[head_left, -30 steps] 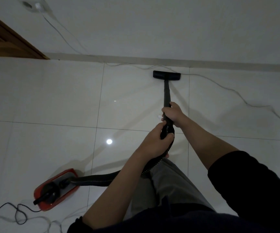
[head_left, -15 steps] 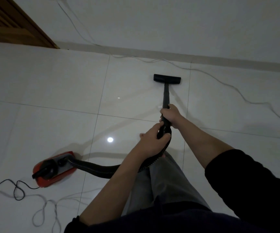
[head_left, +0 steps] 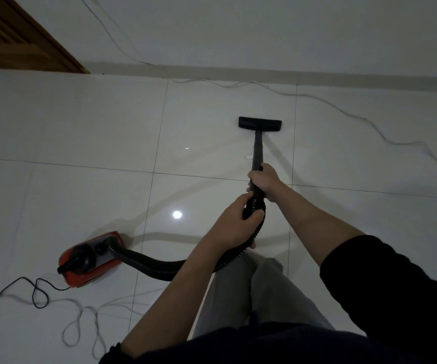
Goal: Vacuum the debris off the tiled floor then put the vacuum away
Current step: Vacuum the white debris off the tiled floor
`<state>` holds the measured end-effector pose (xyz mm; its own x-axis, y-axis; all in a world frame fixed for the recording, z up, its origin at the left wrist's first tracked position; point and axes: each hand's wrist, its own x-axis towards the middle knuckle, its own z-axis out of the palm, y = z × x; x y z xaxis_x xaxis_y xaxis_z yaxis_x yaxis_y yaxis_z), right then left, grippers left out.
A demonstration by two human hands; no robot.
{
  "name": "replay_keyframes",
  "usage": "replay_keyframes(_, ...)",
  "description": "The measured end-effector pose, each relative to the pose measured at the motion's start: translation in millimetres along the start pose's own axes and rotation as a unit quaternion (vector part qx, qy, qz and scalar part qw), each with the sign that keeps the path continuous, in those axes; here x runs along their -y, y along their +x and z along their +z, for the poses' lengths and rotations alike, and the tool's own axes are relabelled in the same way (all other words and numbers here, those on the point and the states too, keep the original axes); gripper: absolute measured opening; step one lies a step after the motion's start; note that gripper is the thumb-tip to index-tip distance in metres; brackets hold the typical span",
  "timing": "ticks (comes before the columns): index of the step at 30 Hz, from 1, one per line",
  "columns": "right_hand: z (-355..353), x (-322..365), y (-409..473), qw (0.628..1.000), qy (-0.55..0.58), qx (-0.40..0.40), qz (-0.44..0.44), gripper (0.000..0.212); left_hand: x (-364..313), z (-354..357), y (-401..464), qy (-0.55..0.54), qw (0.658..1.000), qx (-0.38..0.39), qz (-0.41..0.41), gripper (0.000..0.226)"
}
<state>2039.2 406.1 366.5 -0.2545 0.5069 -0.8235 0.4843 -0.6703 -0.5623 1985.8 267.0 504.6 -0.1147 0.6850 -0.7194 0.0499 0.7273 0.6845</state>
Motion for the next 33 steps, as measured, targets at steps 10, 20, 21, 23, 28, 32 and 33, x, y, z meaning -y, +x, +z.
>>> replay_keyframes(10,-1.9,-0.5,-20.0,1.000,-0.007,-0.006,-0.004,0.054,6.9,5.0,-14.6,-0.024,1.000,-0.009,0.006,0.051)
replay_keyframes(20,5.0,-29.9,-48.7,1.000,-0.004,0.016,0.015,0.035,24.7,24.3,-41.9,-0.014,1.000,-0.023,-0.011,0.050)
replay_keyframes(21,5.3,-34.5,-51.6,1.000,-0.003,0.019,0.019,0.035,26.9,26.7,-45.4,-0.014,1.000,-0.023,-0.015,0.051)
replay_keyframes(23,5.6,-43.3,-55.9,0.999,-0.004,0.023,0.024,0.040,31.8,31.1,-51.7,-0.012,0.999,-0.024,-0.022,0.052)
replay_keyframes(28,4.9,-54.8,-68.9,0.999,-0.005,0.027,0.018,0.045,37.5,39.0,-66.5,-0.009,0.999,-0.035,-0.021,0.051)
replay_keyframes(32,2.1,-68.4,-89.3,0.999,-0.007,0.038,0.025,0.047,45.4,48.3,-84.2,-0.006,0.999,-0.029,-0.013,0.049)
replay_keyframes(33,1.3,-73.2,-95.6,0.999,-0.008,0.041,0.026,0.047,49.0,51.8,-89.4,-0.009,1.000,-0.028,-0.012,0.049)
